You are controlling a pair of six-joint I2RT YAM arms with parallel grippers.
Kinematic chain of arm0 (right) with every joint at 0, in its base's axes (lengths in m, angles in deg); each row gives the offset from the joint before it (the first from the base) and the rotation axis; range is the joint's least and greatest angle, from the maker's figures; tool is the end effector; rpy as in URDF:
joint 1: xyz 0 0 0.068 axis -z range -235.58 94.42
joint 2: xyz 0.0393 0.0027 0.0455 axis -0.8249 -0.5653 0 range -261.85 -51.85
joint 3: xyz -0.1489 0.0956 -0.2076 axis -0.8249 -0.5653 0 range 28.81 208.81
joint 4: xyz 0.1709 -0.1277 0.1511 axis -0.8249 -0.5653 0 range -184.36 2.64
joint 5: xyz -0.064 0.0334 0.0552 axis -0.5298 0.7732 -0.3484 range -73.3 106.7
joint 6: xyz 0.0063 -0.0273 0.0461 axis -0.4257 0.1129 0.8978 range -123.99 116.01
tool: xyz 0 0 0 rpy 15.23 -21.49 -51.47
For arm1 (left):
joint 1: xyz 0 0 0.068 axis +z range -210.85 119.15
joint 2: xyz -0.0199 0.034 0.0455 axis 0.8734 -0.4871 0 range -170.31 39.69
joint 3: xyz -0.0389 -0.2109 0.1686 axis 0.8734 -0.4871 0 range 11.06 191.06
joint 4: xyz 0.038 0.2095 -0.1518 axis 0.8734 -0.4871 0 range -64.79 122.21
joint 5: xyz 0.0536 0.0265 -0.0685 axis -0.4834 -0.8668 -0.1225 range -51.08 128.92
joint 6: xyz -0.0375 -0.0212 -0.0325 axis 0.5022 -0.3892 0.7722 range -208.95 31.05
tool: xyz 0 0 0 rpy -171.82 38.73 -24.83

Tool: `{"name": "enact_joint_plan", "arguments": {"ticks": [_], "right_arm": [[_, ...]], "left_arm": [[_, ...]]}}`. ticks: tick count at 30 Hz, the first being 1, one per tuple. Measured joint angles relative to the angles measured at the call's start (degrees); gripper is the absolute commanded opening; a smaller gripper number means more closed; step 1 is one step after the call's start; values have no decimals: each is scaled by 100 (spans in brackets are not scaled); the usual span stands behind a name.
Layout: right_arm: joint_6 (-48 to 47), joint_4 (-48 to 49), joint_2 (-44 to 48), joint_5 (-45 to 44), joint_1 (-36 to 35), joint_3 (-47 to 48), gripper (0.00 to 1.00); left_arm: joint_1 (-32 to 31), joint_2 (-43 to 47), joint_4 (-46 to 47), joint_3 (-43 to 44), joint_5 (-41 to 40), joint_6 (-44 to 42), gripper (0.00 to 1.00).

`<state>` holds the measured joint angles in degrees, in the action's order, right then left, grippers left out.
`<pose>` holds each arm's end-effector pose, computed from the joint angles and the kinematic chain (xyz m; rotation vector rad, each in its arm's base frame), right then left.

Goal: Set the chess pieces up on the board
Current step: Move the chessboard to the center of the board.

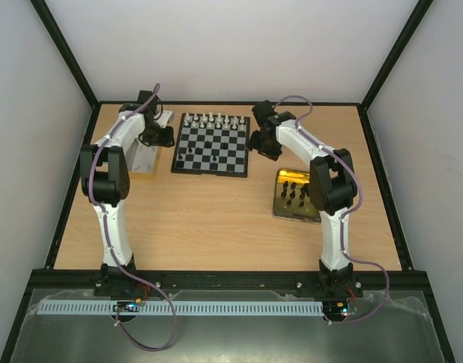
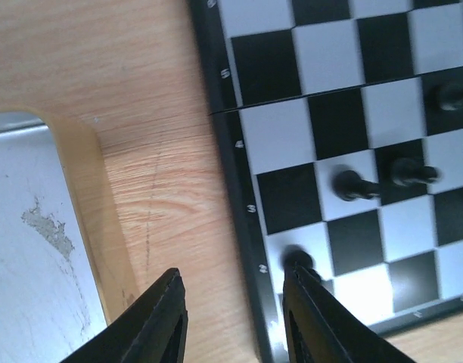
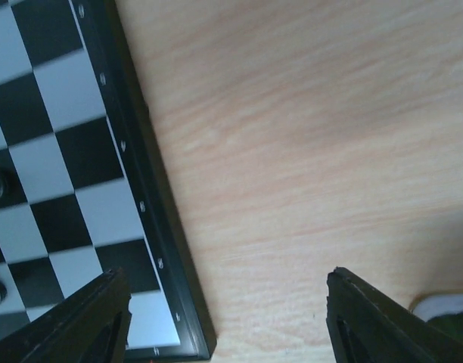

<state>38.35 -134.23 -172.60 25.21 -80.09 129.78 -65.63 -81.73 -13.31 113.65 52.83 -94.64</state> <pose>0.4063 0.1911 0.2137 0.3970 2.8128 0.4996 0.4536 -0.0464 0.2185 0.3180 2.6571 -0.3215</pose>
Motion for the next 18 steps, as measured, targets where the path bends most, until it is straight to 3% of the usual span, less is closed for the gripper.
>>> {"name": "enact_joint_plan", "arguments": {"ticks": [13,18], "right_arm": [[-208,-323,-1147,-286,131,1421,63],[-232,-407,-1416,-310,149,1609,60]], "left_arm": [[68,-581,-24,310,-125,109,36],[57,-776,-2,520,-219,197,27]]}}
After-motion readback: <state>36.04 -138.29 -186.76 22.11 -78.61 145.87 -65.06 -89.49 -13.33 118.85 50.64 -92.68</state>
